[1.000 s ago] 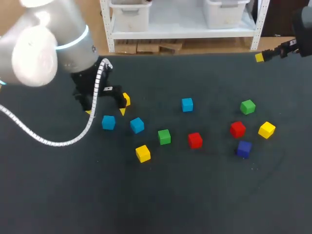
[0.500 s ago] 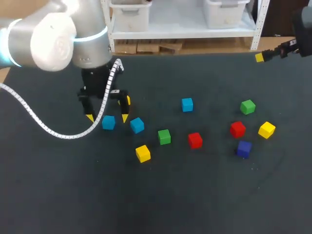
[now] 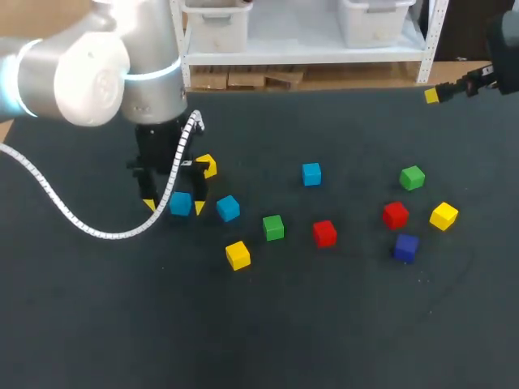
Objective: Place the blue cubes, place green cubes on the blue cubes, place the yellow cubes on the green cubes, then place the red cubes on the yellow cubes, and place purple cube on the red cubes.
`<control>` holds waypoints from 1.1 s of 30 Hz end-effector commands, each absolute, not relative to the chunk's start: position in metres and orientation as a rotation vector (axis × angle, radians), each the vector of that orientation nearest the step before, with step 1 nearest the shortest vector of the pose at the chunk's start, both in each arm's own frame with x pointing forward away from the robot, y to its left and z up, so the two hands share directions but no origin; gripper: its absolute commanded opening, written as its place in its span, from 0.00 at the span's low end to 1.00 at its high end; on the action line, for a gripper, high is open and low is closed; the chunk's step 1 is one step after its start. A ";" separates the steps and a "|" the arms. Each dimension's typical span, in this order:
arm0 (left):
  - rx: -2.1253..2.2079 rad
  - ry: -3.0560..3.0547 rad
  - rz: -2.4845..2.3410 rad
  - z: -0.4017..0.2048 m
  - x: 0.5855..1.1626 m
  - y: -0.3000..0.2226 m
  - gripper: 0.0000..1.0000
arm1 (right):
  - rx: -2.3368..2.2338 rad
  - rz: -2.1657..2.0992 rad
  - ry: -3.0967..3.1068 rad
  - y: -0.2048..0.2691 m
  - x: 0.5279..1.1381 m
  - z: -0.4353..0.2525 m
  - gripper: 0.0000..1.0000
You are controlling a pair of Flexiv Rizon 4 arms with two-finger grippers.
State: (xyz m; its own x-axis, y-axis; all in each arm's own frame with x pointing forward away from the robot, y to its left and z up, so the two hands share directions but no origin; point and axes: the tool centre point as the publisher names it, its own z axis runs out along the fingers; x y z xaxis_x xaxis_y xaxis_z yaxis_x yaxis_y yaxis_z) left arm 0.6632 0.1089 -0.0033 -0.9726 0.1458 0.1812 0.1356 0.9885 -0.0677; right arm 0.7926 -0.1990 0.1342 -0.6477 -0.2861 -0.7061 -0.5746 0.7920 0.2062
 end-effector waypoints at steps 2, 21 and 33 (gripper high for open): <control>-0.242 -2.942 0.083 -0.005 0.669 0.109 0.91 | -0.636 0.554 2.292 -0.199 0.794 0.133 1.00; -0.309 -2.957 0.034 -0.005 0.685 0.109 0.38 | -0.636 0.554 2.292 -0.199 0.794 0.133 1.00; -0.348 -2.980 -0.046 0.000 0.689 0.109 0.00 | -0.636 0.554 2.292 -0.199 0.794 0.133 1.00</control>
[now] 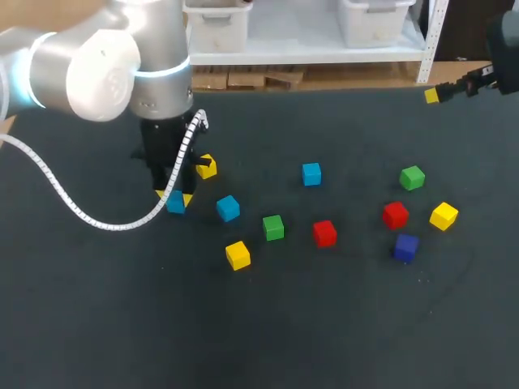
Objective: Place the blue cubes, place green cubes on the blue cubes, place the yellow cubes on the green cubes, then place the red cubes on the yellow cubes, and place purple cube on the red cubes.
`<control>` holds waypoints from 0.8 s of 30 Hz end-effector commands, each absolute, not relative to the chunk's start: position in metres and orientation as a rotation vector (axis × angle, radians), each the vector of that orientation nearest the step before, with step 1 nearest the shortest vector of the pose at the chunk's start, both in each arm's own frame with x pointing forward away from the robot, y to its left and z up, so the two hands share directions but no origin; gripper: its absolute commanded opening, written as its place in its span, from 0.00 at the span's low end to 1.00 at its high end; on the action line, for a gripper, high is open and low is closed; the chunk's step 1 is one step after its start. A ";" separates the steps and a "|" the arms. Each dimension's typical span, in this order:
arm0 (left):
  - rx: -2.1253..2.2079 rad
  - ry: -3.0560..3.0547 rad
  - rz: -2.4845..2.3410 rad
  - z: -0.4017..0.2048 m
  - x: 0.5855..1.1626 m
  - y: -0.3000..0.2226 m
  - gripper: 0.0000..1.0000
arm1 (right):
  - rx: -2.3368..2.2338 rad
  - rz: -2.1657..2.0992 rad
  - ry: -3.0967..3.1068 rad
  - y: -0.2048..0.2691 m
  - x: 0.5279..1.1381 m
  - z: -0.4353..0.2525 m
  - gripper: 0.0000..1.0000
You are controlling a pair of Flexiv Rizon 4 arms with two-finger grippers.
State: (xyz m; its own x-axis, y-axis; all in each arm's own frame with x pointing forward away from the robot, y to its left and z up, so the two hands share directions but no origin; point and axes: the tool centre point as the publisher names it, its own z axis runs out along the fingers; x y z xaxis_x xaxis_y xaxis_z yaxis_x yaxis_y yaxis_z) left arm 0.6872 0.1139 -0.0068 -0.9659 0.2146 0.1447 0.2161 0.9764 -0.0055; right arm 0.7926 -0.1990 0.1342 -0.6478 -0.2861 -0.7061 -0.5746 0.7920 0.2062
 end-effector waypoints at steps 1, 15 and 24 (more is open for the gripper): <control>-0.373 -2.983 -0.056 0.003 0.690 0.109 0.00 | -0.636 0.554 2.292 -0.199 0.794 0.133 1.00; -1.201 -2.895 0.089 0.083 0.716 0.074 0.00 | -0.636 0.554 2.292 -0.199 0.794 0.133 1.00; -1.539 -2.646 0.093 0.084 0.736 0.044 0.00 | -0.636 0.554 2.292 -0.199 0.794 0.133 1.00</control>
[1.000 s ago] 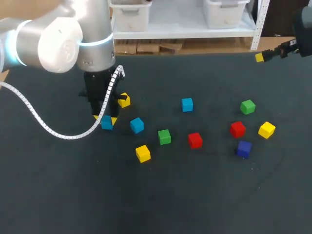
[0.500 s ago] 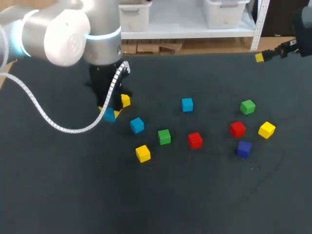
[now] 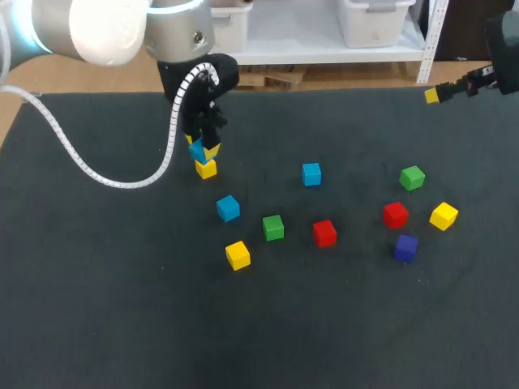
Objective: Place the blue cubes, place green cubes on the blue cubes, place the yellow cubes on the green cubes, then place the red cubes on the yellow cubes, and place purple cube on the red cubes.
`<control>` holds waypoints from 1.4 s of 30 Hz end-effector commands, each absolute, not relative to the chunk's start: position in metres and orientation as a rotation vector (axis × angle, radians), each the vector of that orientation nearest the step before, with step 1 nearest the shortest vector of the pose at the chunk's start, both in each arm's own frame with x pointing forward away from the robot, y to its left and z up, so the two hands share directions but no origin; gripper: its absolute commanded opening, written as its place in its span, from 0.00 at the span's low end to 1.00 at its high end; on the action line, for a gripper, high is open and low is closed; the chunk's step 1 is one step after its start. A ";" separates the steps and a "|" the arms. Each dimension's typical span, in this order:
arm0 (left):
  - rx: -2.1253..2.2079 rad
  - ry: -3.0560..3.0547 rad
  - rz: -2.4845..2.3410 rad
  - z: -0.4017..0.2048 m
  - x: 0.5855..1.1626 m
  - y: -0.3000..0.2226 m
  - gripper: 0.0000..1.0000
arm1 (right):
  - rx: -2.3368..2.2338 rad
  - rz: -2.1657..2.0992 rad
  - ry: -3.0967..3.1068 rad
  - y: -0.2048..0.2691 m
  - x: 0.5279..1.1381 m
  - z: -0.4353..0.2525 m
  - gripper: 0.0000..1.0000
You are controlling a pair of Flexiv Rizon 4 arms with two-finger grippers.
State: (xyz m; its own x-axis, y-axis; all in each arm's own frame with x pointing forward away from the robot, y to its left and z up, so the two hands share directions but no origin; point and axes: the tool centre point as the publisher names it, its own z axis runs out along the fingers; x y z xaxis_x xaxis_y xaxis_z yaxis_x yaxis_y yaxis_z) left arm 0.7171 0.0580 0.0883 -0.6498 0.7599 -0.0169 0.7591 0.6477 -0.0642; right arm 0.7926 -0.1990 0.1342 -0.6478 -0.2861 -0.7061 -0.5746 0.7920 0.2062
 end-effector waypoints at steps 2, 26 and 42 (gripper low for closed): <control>-1.569 -2.632 0.114 0.083 0.742 0.037 0.00 | -0.636 0.554 2.292 -0.199 0.794 0.133 1.00; -2.162 -2.058 0.126 0.046 0.762 -0.054 0.00 | -0.636 0.554 2.292 -0.199 0.794 0.133 1.00; -2.102 -2.046 0.167 0.022 0.760 -0.078 0.00 | -0.636 0.554 2.292 -0.199 0.794 0.133 1.00</control>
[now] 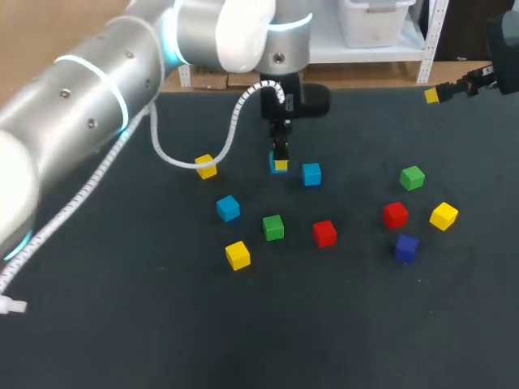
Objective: Place the blue cubes, place green cubes on the blue cubes, place the yellow cubes on the green cubes, then place the red cubes on the yellow cubes, and place purple cube on the red cubes.
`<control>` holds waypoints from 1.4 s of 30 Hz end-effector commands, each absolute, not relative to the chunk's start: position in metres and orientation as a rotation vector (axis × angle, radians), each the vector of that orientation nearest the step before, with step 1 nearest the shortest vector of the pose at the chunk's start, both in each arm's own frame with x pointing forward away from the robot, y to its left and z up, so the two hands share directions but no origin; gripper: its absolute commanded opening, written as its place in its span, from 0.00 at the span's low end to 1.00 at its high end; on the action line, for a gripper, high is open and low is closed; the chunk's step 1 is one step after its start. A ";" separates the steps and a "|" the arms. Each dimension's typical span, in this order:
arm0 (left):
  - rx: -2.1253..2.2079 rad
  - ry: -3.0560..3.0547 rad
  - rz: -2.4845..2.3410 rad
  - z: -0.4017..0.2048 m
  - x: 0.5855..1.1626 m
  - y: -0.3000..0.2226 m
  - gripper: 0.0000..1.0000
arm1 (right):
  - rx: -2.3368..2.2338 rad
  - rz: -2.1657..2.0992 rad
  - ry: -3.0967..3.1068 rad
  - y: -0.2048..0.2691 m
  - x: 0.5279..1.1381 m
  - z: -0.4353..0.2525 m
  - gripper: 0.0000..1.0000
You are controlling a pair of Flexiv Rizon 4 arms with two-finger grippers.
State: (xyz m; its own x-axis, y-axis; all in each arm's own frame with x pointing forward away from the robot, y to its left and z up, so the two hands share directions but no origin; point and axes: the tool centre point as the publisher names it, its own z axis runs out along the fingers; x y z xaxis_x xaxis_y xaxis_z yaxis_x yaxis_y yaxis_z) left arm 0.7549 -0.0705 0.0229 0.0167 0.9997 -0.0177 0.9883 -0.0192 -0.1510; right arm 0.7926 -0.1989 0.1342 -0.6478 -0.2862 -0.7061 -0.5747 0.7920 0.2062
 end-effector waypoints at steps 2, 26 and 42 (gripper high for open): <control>-2.103 -2.044 0.168 0.019 0.758 -0.081 0.00 | -0.636 0.554 2.292 -0.199 0.794 0.133 1.00; -2.094 -2.029 0.175 0.003 0.757 -0.097 0.00 | -0.636 0.554 2.292 -0.199 0.794 0.133 1.00; -2.072 -2.044 0.186 -0.001 0.760 -0.097 0.04 | -0.636 0.554 2.292 -0.199 0.794 0.133 1.00</control>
State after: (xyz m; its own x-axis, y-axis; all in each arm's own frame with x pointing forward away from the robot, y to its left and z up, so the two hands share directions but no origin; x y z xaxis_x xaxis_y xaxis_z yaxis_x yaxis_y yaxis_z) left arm 0.7505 -0.0918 -0.0009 0.0220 0.9982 0.0551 0.9894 -0.0138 -0.1444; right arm 0.7926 -0.1990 0.1342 -0.6478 -0.2862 -0.7061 -0.5747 0.7920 0.2063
